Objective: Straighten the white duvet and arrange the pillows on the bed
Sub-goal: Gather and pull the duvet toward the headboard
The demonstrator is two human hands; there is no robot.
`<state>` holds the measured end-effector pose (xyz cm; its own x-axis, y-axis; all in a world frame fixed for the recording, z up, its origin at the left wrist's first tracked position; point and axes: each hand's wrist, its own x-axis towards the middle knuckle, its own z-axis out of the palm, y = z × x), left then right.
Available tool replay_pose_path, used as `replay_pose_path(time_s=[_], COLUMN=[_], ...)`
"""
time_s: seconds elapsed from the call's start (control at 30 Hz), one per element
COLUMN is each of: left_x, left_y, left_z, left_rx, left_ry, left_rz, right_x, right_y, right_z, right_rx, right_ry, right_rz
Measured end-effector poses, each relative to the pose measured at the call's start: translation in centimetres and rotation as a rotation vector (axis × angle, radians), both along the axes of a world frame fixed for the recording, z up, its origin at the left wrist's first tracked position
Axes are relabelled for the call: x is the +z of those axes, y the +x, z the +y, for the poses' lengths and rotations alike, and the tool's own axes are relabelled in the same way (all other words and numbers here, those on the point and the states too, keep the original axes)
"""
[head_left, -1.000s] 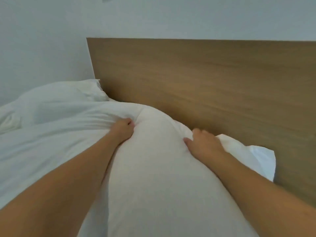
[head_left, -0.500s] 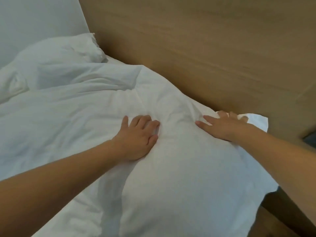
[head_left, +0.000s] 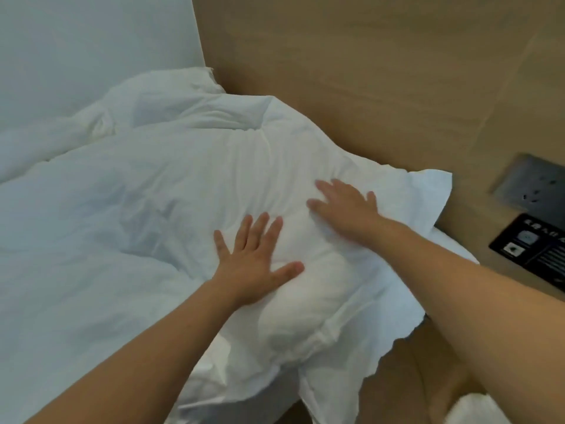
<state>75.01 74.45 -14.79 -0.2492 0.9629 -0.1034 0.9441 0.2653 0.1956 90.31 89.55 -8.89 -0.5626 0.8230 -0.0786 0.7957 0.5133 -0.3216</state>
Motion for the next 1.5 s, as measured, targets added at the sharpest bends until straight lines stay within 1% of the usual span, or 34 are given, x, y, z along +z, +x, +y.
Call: replay_pose_path(time_s=[0.07, 0.1, 0.13, 0.2, 0.23, 0.3, 0.33, 0.43, 0.5, 0.57, 0.67, 0.73, 0.8, 0.83, 0.87, 0.93, 0.97, 1.0, 1.03, 1.07, 1.17, 1.23, 1.3, 1.37, 1.43, 1.47, 1.5], left_x=[0.8, 1.5, 2.5, 4.9, 6.3, 8.4, 9.4, 11.2, 10.9, 9.1, 7.0, 8.0, 9.9, 11.0, 12.2, 14.3, 15.0, 15.6, 16.1, 16.3, 15.8, 14.1, 11.4, 8.9, 8.2, 8.7, 9.6], left_y=[-0.5, -1.2, -2.2, -4.9, -6.9, -11.4, -13.7, -19.7, -22.2, -24.2, -27.0, -29.2, -31.5, -32.8, -34.2, -37.1, -38.4, -39.6, -40.7, -41.7, -45.2, -47.5, -49.4, -50.6, -51.2, -51.4, -51.5], left_z=[-0.7, -0.9, -1.2, -1.2, -0.9, 0.2, 1.0, 4.2, 6.7, 8.5, 10.5, 12.1, 14.4, 15.8, 17.3, 20.4, 21.9, 23.5, 25.0, 26.5, 31.6, 34.2, 35.2, 35.3, 36.4, 37.4, 38.6], left_rx=[0.097, 0.123, 0.135, 0.154, 0.176, 0.239, 0.277, 0.363, 0.346, 0.305, 0.249, 0.261, 0.331, 0.346, 0.346, 0.341, 0.330, 0.312, 0.296, 0.287, 0.273, 0.332, 0.433, 0.474, 0.462, 0.443, 0.412], left_ry=[-0.114, -0.160, -0.197, -0.291, -0.340, -0.399, -0.376, -0.233, -0.200, -0.214, -0.288, -0.376, -0.430, -0.391, -0.307, -0.056, 0.051, 0.127, 0.173, 0.199, 0.198, 0.099, -0.053, -0.129, -0.226, -0.311, -0.390], left_rz=[-0.049, -0.089, -0.125, -0.138, -0.105, -0.020, 0.009, 0.019, 0.035, 0.043, -0.026, -0.138, -0.260, -0.281, -0.278, -0.244, -0.269, -0.317, -0.364, -0.390, -0.360, -0.321, -0.312, -0.334, -0.308, -0.249, -0.143], right_x=[0.4, 1.0, 1.9, 4.2, 5.2, 6.6, 6.9, 6.3, 5.2, 4.2, 3.1, 3.1, 4.0, 4.6, 5.3, 6.1, 6.3, 6.5, 6.8, 7.0, 6.2, 3.4, 0.2, -1.7, -1.2, -0.9, -0.3], right_y=[0.9, 1.2, 1.3, 0.4, -0.6, -3.3, -5.2, -11.5, -16.2, -20.7, -25.9, -28.4, -30.4, -31.2, -32.1, -34.1, -35.1, -36.2, -37.3, -38.3, -41.6, -43.8, -45.4, -46.4, -46.2, -46.3, -46.3], right_z=[-3.3, -3.9, -4.0, -3.1, -2.3, -0.7, 0.1, 3.0, 5.4, 7.7, 10.4, 11.9, 14.0, 15.4, 16.9, 19.6, 21.0, 22.5, 23.9, 25.3, 28.7, 29.8, 29.6, 29.4, 29.4, 29.3, 28.9], right_rx=[0.145, 0.175, 0.166, 0.083, 0.057, 0.072, 0.101, 0.153, 0.146, 0.138, 0.118, 0.122, 0.120, 0.102, 0.069, -0.011, -0.037, -0.043, -0.035, -0.012, 0.158, 0.201, 0.216, 0.166, 0.119, 0.128, 0.152], right_ry=[-0.019, -0.047, -0.069, -0.060, -0.017, 0.068, 0.089, 0.112, 0.108, 0.107, 0.110, 0.080, 0.091, 0.132, 0.196, 0.406, 0.489, 0.503, 0.445, 0.340, -0.047, -0.274, -0.390, -0.399, -0.496, -0.589, -0.684], right_rz=[-0.200, -0.257, -0.259, -0.199, -0.159, -0.084, -0.071, -0.111, -0.115, -0.081, 0.029, 0.067, 0.090, 0.105, 0.114, 0.077, 0.057, 0.038, 0.020, -0.028, -0.323, -0.487, -0.584, -0.553, -0.431, -0.368, -0.331])
